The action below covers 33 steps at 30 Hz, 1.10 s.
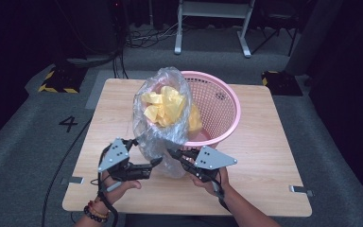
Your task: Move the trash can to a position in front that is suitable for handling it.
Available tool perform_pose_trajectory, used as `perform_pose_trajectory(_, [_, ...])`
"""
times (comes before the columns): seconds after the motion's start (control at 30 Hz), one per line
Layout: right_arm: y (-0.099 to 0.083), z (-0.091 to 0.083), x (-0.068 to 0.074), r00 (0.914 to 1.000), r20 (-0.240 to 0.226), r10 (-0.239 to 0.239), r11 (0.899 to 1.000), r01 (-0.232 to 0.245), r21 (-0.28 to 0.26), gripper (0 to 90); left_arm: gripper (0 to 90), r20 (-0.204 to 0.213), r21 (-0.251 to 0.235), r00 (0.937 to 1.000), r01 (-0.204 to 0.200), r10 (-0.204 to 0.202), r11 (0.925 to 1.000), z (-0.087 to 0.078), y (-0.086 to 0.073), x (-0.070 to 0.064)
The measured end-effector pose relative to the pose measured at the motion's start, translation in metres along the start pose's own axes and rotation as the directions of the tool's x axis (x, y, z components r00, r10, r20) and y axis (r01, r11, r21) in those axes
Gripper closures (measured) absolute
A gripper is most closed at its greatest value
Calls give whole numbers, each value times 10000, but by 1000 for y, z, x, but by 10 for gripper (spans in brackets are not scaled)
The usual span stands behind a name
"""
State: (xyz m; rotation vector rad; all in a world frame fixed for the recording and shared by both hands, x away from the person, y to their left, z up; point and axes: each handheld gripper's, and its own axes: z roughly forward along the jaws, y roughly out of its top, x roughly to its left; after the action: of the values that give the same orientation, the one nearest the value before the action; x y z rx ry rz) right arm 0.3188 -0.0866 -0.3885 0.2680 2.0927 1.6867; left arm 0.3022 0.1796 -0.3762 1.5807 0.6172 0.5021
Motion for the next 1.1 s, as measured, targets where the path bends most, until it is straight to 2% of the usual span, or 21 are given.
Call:
perform_pose_trajectory(0.1, [-1,2,1,9995,-80,-293,9993,295,230,900,152,128,278,9999,-25,21,9996,5,12,-1])
perform_pose_trajectory(0.23, [-4,7,7,9961,-328,-814,9937,836,744,900,154,180,985,9996,-253,237,9948,19,19,-9])
perform_pose_trajectory(0.27, [-6,8,10,9949,-396,-933,9912,965,902,900,156,75,1318,9997,-247,239,9910,24,20,-11])
perform_pose_trajectory(0.37, [-10,10,15,9903,-613,-1244,9857,1305,1070,900,197,-297,1833,9976,-564,628,9814,32,21,-17])
perform_pose_trajectory(0.4, [-11,10,16,9886,-651,-1358,9835,1425,1114,900,208,-366,1881,9973,-553,633,9806,33,22,-18])
perform_pose_trajectory(0.43, [-13,10,18,9864,-656,-1508,9804,1577,1184,900,228,-354,1759,9975,-540,611,9829,33,21,-17])
perform_pose_trajectory(0.5, [-16,8,20,9842,-715,-1618,9779,1696,1220,900,337,-448,1740,9964,-634,722,9827,30,21,-15])
perform_pose_trajectory(0.53, [-17,7,20,9843,-711,-1613,9778,1691,1238,899,411,-387,1770,9959,-732,812,9815,28,21,-14])
perform_pose_trajectory(0.6, [-20,7,20,9837,-712,-1652,9766,1732,1275,891,552,-120,1808,9971,-712,745,9809,25,19,-12])
perform_pose_trajectory(0.63, [-22,7,20,9838,-771,-1617,9772,1706,1266,879,679,151,1765,9969,-791,777,9811,24,17,-12])
perform_pose_trajectory(0.67, [-23,7,22,9829,-811,-1652,9758,1748,1312,858,725,111,1762,9955,-942,937,9798,24,17,-14])
perform_pose_trajectory(0.73, [-25,8,24,9843,-778,-1586,9767,1679,1336,727,799,-30,1531,9922,-1230,1249,9805,22,17,-17])
perform_pose_trajectory(0.8, [-29,7,23,9882,-726,-1347,9801,1437,1367,662,832,159,1185,9936,-1129,1118,9865,18,18,-14])
perform_pose_trajectory(0.87, [-34,4,18,9923,-677,-1034,9853,1115,1293,576,856,100,894,9929,-1192,1188,9888,14,19,-13])
perform_pose_trajectory(0.93, [-41,-1,12,9962,-709,-510,9907,594,1225,523,863,87,518,9900,-1408,1406,9887,8,20,-13])
perform_pose_trajectory(0.97, [-45,-4,8,9970,-707,-313,9922,396,1181,526,864,-76,364,9884,-1515,1518,9878,6,21,-13])
perform_pose_trajectory(1.03, [-51,-11,3,9961,-877,-3,9945,94,1041,476,863,-78,-158,9877,-1563,1562,9876,0,23,-12])
perform_pose_trajectory(1.1, [-56,-20,2,9964,-844,68,9966,1,823,428,862,-101,-496,9882,-1534,1531,9869,-4,24,-8])
